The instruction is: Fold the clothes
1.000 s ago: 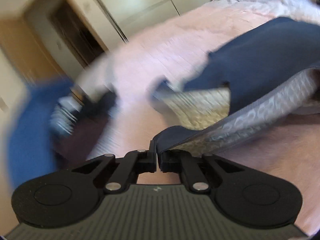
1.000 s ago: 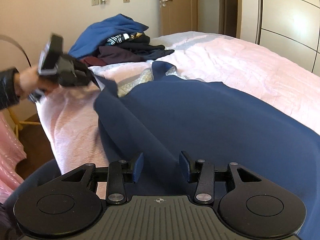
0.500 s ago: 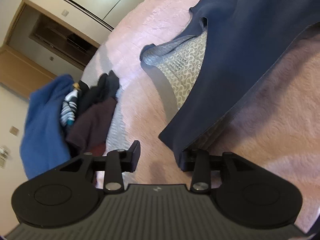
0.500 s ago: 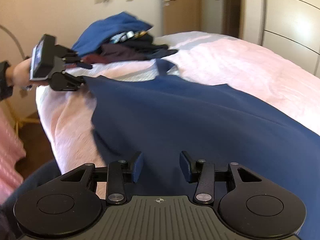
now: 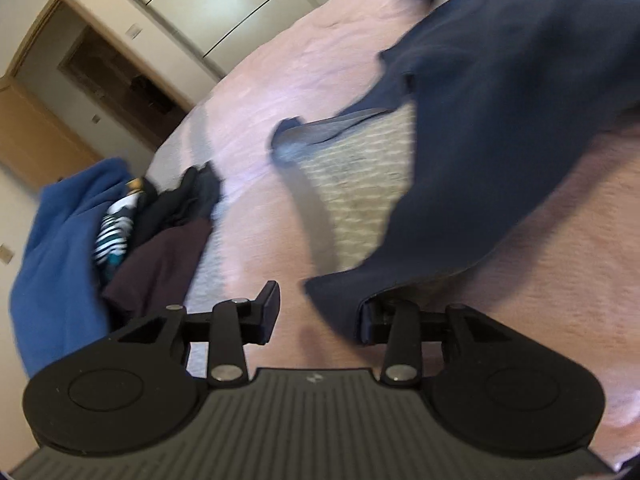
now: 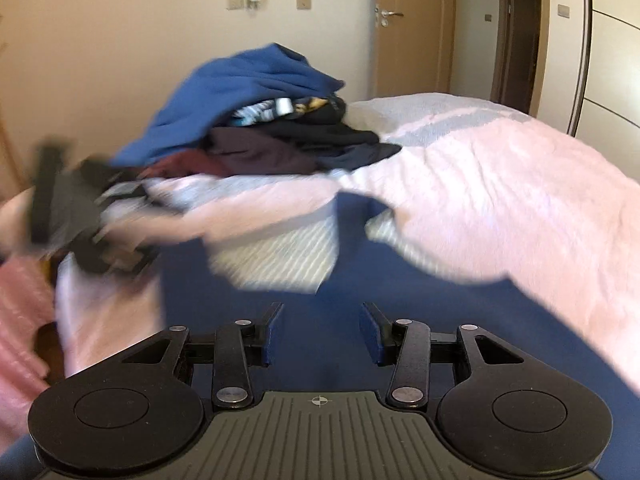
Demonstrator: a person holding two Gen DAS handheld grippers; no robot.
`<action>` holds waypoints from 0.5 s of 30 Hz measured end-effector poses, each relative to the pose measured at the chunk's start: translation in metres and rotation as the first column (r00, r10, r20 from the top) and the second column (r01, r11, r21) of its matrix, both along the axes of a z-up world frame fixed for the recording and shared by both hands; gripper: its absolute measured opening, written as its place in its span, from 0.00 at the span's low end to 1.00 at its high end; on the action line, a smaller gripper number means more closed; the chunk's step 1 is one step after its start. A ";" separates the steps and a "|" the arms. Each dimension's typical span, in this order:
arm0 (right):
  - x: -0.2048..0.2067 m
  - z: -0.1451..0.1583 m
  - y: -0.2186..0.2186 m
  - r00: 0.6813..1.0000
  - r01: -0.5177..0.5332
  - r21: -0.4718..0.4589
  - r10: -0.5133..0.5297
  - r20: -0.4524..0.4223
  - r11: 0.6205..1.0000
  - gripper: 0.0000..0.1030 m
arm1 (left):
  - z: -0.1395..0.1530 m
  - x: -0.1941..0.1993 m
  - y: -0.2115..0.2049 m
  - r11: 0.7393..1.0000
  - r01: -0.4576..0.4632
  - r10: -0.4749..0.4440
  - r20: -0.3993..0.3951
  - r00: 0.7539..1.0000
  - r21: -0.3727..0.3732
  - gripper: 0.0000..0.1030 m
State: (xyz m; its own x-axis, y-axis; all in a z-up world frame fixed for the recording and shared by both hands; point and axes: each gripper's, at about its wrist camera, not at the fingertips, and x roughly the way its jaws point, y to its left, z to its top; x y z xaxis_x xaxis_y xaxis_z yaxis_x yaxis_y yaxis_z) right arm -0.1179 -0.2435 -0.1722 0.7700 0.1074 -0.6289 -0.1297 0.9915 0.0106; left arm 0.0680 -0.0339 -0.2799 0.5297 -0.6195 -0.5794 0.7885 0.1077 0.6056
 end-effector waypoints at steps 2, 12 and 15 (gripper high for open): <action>0.053 -0.009 0.003 1.000 -0.017 -0.038 0.017 -0.011 0.999 0.44 | 0.001 -0.005 0.010 0.998 0.034 -0.036 -0.039 0.999 -0.058 0.37; 0.215 -0.084 0.008 0.986 -0.089 -0.338 0.035 -0.161 0.937 0.48 | 0.006 0.011 0.038 0.976 0.013 -0.040 -0.119 0.992 -0.219 0.43; 0.227 -0.085 0.010 0.996 -0.078 -0.630 0.034 -0.081 0.772 0.48 | 0.004 0.019 0.037 0.970 -0.004 -0.029 -0.132 0.991 -0.245 0.43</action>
